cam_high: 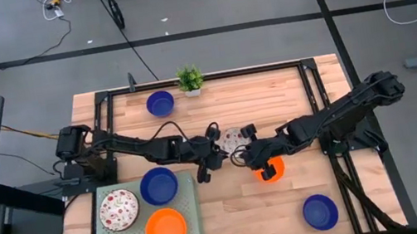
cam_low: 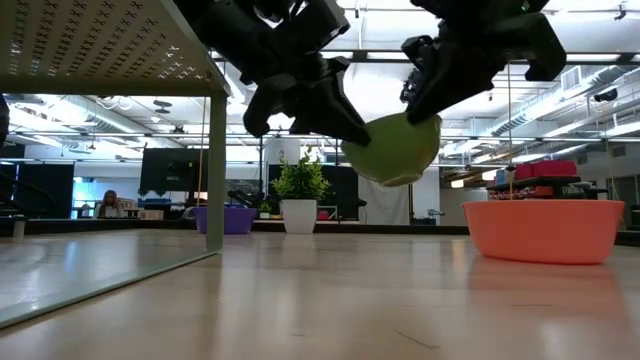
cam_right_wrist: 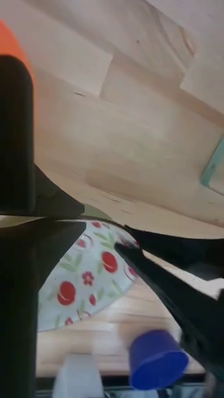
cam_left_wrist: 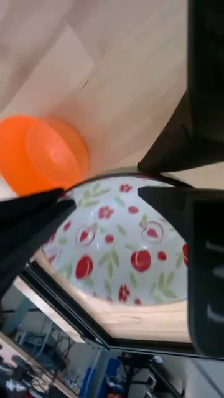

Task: Pick & Place Mini bowls
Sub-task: Stack the white bowl on top of the stacked white bowls on the shelf

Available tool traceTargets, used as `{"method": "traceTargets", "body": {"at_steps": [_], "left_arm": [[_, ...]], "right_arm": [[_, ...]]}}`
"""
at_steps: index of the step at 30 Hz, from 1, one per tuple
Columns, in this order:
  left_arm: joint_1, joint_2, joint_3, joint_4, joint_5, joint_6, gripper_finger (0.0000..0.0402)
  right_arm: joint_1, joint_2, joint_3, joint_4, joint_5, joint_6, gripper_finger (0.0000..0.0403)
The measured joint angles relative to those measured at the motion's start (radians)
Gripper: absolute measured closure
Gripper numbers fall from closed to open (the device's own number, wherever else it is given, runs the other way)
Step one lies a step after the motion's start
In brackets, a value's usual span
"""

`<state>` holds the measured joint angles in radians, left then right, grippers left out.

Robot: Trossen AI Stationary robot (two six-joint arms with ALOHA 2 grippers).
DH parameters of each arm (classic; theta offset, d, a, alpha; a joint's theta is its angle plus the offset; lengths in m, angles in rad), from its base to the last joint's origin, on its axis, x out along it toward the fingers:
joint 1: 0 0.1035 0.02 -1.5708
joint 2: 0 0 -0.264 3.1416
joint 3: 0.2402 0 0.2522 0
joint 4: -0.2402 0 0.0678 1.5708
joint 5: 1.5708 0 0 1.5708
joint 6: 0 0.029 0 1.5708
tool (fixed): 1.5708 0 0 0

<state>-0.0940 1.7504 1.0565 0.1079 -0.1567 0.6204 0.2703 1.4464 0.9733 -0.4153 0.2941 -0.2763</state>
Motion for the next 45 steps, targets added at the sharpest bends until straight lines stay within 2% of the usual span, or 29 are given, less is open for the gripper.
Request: {"method": "traceTargets", "body": {"at_steps": [6,10,14,18,23,28,33,37,40,45], "left_arm": [[-0.003,0.0,-0.001,-0.012,0.018,0.062,0.0386],[-0.018,0.0,-0.001,-0.008,-0.034,0.093,0.0391],[-0.022,-0.014,0.007,-0.006,-0.09,0.099,0.0391],[-0.022,-0.022,0.077,-0.095,-0.105,0.102,0.0391],[-0.035,-0.023,0.295,-0.386,-0.117,0.105,0.0391],[-0.085,-0.023,0.621,-0.837,-0.141,0.09,0.0391],[-0.173,-0.023,0.903,-1.274,-0.183,-0.113,0.0391],[-0.289,-0.024,1.045,-1.547,-0.232,-0.372,0.0391],[-0.403,-0.024,1.089,-1.675,-0.246,-0.597,0.0391],[-0.62,-0.024,1.084,-1.679,-0.284,-0.909,0.0391]], "right_arm": [[0.0,-0.001,0.0,0.036,0.001,-0.062,0.0393],[0.0,-0.009,0.0,0.042,0.016,-0.061,0.0366],[0.028,-0.07,0.004,0.047,0.08,-0.035,0.0331],[0.084,-0.165,0.004,0.022,0.096,0.023,0.0313],[0.182,-0.267,0.004,-0.032,0.093,0.148,0.0319],[0.246,-0.302,-0.09,0.004,0.091,0.172,0.0338],[0.251,-0.299,-0.296,0.27,0.091,0.151,0.0359],[0.236,-0.296,-0.406,0.466,0.091,0.044,0.0371],[0.201,-0.296,-0.434,0.594,0.092,-0.043,0.0378],[0.135,-0.296,-0.433,0.754,0.091,-0.101,0.0385]]}}
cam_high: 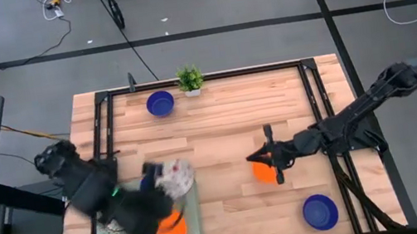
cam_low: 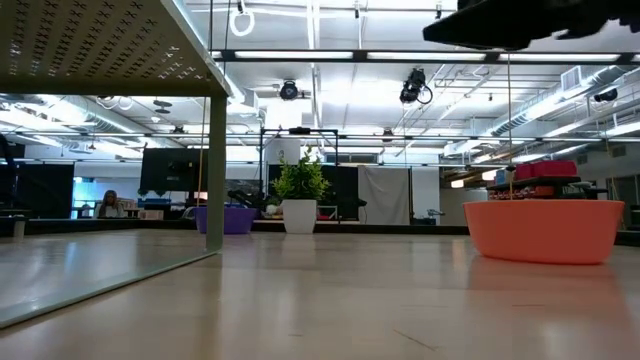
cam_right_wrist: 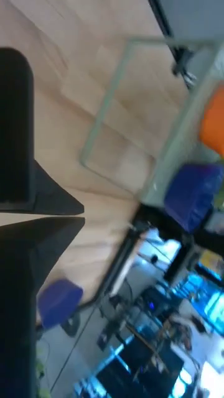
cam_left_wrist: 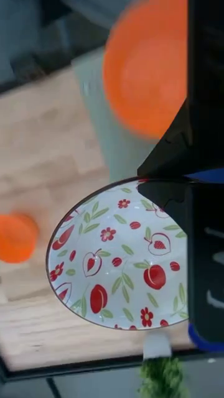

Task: Pick & Place Mini bowls
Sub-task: Stack the white bowl on top of the stacked white bowls on the shelf

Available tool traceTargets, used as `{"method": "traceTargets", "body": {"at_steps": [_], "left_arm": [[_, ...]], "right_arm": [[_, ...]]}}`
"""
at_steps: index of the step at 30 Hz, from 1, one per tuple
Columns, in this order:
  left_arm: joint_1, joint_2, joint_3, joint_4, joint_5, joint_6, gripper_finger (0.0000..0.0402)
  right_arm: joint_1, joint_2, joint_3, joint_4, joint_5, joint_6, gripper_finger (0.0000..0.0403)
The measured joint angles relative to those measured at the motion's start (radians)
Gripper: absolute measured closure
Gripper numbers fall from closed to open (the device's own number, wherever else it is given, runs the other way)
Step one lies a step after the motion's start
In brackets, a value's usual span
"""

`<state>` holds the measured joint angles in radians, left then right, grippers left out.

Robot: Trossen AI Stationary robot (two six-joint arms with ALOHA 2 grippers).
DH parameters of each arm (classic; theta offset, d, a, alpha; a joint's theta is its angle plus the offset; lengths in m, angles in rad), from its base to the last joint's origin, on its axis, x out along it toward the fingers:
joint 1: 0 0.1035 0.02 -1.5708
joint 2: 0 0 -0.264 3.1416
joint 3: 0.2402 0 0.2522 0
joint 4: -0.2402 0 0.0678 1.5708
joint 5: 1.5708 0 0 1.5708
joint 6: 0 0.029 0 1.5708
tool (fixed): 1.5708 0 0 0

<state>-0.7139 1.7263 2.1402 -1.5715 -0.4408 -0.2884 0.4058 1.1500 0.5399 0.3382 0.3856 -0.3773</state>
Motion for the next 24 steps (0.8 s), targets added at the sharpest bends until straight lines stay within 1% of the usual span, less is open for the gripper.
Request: {"method": "traceTargets", "body": {"at_steps": [2,6,8,12,14,17,20,22,24], "left_arm": [[-0.088,-0.001,-0.016,0.003,-0.044,-0.101,0.0391],[-0.234,0.0,-0.058,0.001,-0.089,-0.29,0.0391],[-0.29,-0.001,-0.069,0.001,-0.101,-0.368,0.0391],[-0.368,0.0,-0.074,0.0,-0.094,-0.492,0.0391],[-0.391,-0.001,-0.074,0.0,-0.071,-0.518,0.0391],[-0.413,0.0,-0.074,0.001,-0.003,-0.563,0.0391],[-0.425,0.0,-0.074,0.0,0.033,-0.601,0.0391],[-0.43,0.0,-0.074,0.0,0.028,-0.593,0.0391],[-0.431,-0.001,-0.074,0.001,-0.02,-0.519,0.0391]], "right_arm": [[-0.022,0.0,0.0,0.027,0.0,-0.002,0.0385],[-0.057,0.0,0.0,0.036,0.0,0.027,0.0385],[-0.064,0.0,0.0,0.033,-0.001,0.07,0.0385],[-0.06,0.001,0.0,0.028,-0.015,0.135,0.0385],[-0.052,0.007,0.0,0.029,-0.015,0.159,0.0385],[-0.037,0.023,0.0,0.029,-0.015,0.174,0.0385],[-0.03,0.043,0.0,0.031,-0.015,0.186,0.0385],[-0.031,0.058,0.0,0.036,-0.015,0.189,0.0385],[-0.031,0.071,0.0,0.042,-0.014,0.19,0.0385]]}}
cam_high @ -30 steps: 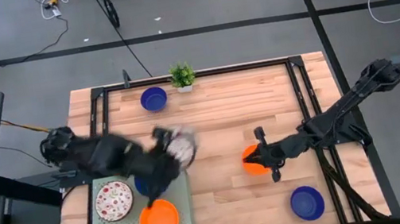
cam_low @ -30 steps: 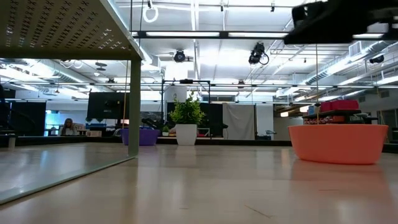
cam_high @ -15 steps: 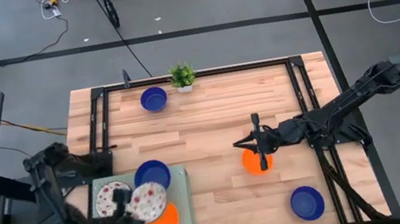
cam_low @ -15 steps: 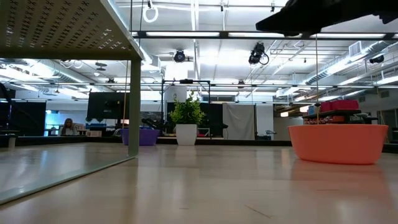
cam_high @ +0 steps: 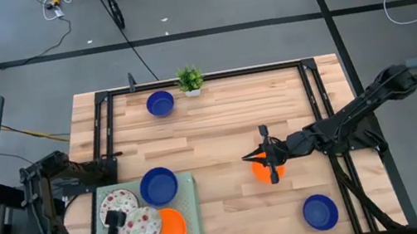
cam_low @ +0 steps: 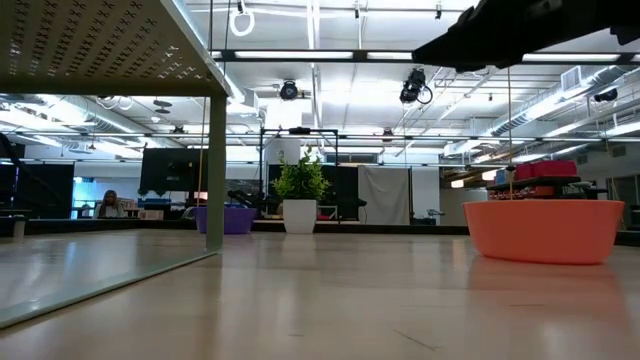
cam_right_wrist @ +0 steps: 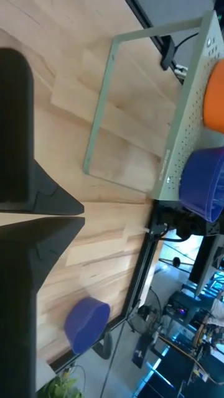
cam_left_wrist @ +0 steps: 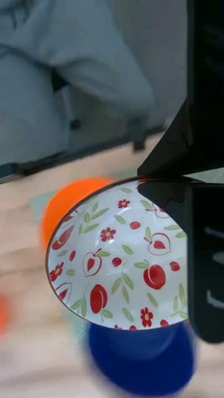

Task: Pick & Place Mini bowls
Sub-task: Stack the white bowl on top of the stacked white bowls on the shelf

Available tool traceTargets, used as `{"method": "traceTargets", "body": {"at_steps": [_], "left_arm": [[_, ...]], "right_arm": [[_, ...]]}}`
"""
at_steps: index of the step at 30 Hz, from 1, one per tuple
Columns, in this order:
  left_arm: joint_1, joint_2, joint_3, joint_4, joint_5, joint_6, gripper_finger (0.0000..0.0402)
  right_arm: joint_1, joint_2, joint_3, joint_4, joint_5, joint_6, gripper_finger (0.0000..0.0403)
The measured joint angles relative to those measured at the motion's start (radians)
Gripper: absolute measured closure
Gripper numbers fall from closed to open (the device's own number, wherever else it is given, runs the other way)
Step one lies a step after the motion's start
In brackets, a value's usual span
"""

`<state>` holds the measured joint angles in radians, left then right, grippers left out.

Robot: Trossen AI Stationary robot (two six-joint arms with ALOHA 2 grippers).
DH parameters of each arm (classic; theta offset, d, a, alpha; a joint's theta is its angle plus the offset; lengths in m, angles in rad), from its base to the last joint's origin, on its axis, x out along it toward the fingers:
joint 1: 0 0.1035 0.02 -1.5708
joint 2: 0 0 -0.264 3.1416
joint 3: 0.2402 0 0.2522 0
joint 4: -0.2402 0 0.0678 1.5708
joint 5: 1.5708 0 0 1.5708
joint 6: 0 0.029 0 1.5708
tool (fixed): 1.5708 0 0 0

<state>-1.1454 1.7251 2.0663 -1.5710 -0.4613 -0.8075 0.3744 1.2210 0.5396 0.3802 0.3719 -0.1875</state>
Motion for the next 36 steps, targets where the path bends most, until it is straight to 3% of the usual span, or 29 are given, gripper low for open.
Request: {"method": "traceTargets", "body": {"at_steps": [4,13,17,24,30,36], "left_arm": [[0.008,-0.029,0.0,0.0,-0.084,0.134,0.0391],[-0.018,-0.13,0.0,0.0,-0.085,0.346,0.0391],[-0.046,-0.176,-0.028,0.002,-0.086,0.346,0.0391],[-0.086,-0.316,-0.277,-0.002,-0.014,0.239,0.0391],[-0.093,-0.397,-0.398,-0.002,-0.003,0.177,0.0391],[-0.1,-0.4,-0.484,0.001,0.119,0.078,0.0391]], "right_arm": [[-0.002,0.028,0.0,0.02,0.002,0.009,0.0385],[-0.002,0.07,0.0,0.051,0.001,0.044,0.0386],[0.003,0.086,0.0,0.051,0.002,0.091,0.0386],[0.029,0.114,0.0,0.055,-0.001,0.135,0.0386],[0.03,0.116,0.0,0.059,0.0,0.162,0.0386],[0.03,0.116,0.0,0.079,0.005,0.156,0.0386]]}}
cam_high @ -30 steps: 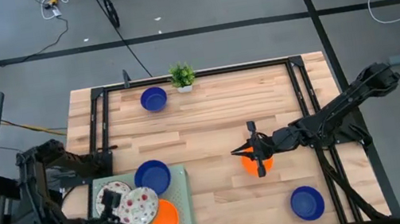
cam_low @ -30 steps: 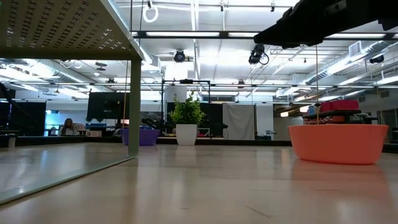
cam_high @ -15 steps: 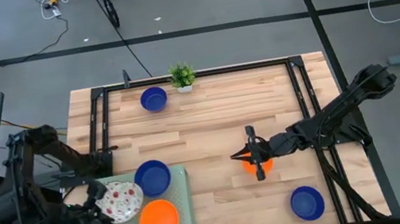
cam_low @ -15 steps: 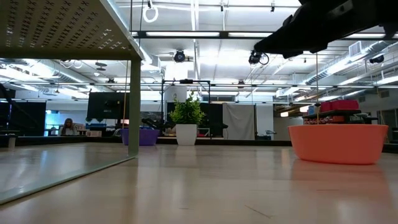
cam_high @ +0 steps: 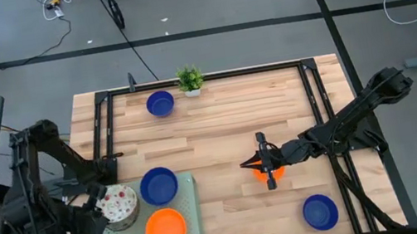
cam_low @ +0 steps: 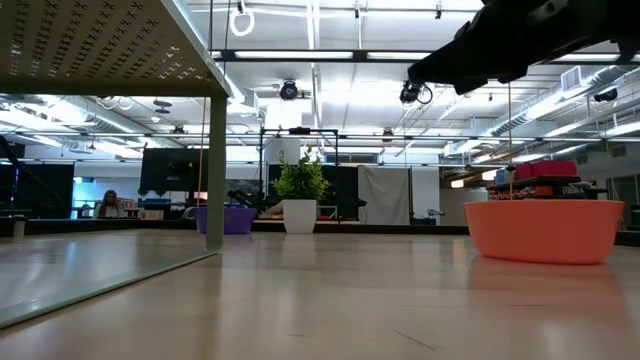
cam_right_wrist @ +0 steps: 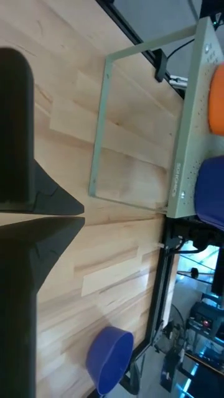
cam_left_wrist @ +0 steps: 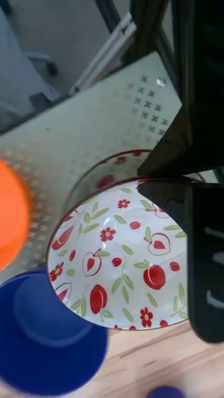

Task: Pick & Place Mini bowls
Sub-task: Stack the white bowl on top of the stacked white bowls on the shelf

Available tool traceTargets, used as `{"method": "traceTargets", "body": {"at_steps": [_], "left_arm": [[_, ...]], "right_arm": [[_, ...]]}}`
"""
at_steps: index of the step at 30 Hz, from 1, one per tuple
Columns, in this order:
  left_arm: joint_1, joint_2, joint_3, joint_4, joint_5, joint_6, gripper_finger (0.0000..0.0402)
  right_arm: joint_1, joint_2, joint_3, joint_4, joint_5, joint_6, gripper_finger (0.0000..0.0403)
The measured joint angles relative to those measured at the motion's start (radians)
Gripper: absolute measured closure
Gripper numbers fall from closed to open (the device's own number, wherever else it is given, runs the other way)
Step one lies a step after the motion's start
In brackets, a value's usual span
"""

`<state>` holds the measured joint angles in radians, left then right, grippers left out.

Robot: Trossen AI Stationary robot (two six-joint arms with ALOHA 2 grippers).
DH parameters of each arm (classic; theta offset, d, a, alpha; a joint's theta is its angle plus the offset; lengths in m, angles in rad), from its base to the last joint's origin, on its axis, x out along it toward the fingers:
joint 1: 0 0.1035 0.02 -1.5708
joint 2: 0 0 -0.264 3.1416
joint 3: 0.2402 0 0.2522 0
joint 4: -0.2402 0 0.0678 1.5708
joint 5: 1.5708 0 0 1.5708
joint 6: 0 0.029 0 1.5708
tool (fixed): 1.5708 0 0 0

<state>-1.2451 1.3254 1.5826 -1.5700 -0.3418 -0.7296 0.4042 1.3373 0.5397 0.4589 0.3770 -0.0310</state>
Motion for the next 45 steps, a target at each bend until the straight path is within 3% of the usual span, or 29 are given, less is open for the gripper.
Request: {"method": "traceTargets", "body": {"at_steps": [12,28,32,36,41,45], "left_arm": [[-0.015,0.002,-0.085,0.0,-0.012,-0.117,0.039],[-0.015,0.002,-0.085,-0.001,-0.038,-0.436,0.0293],[-0.015,0.002,-0.085,-0.001,-0.099,-0.428,0.0262],[-0.006,0.001,-0.084,-0.001,-0.09,-0.386,0.0243],[0.028,0.001,-0.032,-0.001,-0.076,-0.386,0.0256],[0.054,0.001,0.026,-0.001,-0.118,-0.385,0.0305]], "right_arm": [[0.0,0.0,0.0,0.02,0.0,-0.01,0.0386],[0.0,0.0,0.0,0.02,0.0,-0.003,0.0386],[0.0,0.0,0.0,0.02,-0.003,-0.003,0.0386],[0.0,0.0,0.0,0.02,-0.023,-0.003,0.0386],[0.0,0.0,0.0,0.02,-0.029,-0.003,0.0386],[0.0,0.0,0.0,0.02,-0.029,-0.003,0.0386]]}}
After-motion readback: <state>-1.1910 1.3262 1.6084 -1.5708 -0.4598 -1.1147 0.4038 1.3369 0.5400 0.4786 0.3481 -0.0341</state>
